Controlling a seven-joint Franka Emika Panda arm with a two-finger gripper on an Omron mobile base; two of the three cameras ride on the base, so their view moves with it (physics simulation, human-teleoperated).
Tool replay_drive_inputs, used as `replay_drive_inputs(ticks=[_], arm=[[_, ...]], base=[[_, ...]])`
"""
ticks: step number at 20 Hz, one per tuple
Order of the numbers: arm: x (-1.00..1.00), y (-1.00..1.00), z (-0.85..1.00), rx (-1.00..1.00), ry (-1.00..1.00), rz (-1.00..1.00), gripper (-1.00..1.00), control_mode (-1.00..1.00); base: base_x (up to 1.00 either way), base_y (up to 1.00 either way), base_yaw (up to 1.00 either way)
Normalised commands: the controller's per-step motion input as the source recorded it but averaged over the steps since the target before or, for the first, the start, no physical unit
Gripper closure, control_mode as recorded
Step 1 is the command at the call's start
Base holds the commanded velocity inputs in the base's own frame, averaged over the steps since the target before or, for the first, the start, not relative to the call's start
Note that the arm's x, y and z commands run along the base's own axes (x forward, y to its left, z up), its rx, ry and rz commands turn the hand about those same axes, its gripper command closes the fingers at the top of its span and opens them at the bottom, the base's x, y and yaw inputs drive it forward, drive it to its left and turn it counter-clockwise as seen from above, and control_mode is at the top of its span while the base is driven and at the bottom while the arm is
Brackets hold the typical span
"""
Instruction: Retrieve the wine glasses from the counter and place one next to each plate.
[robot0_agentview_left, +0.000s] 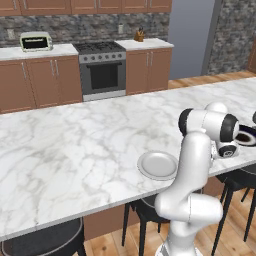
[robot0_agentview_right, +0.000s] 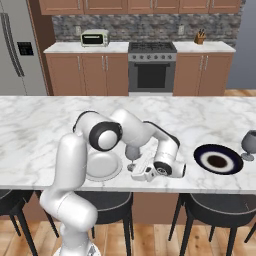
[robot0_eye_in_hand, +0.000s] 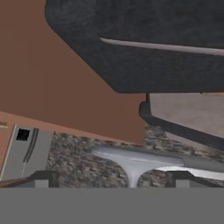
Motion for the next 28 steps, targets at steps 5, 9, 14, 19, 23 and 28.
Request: replay_drive_inputs(ticks=[5,9,14,19,23,28], arm=[[-0.02,-0.52,0.00,0.00,0.00,-0.07,-1.00,-1.00],[-0.43,-0.36,0.21,0.00,0.00,-0.14,-1.00,-1.00],[-0.59,-0.14,0.67,0.00,0.00,-0.13,-1.00,-1.00],[-0.52,0.01,1.00,0.00,-0.09,-0.08,-1.00,-1.00],[-0.41,0.11,1.00,-0.01,-0.17,-0.02,-1.00,-1.00],[-0.40,0.17,1.00,-0.02,-0.20,0.00,-1.00,-1.00]], base=[[0.00,0.00,0.00],[0.00,0.00,0.00],[0.00,0.00,0.00],[0.00,0.00,0.00],[0.00,0.00,0.00],[0.00,0.00,0.00]])
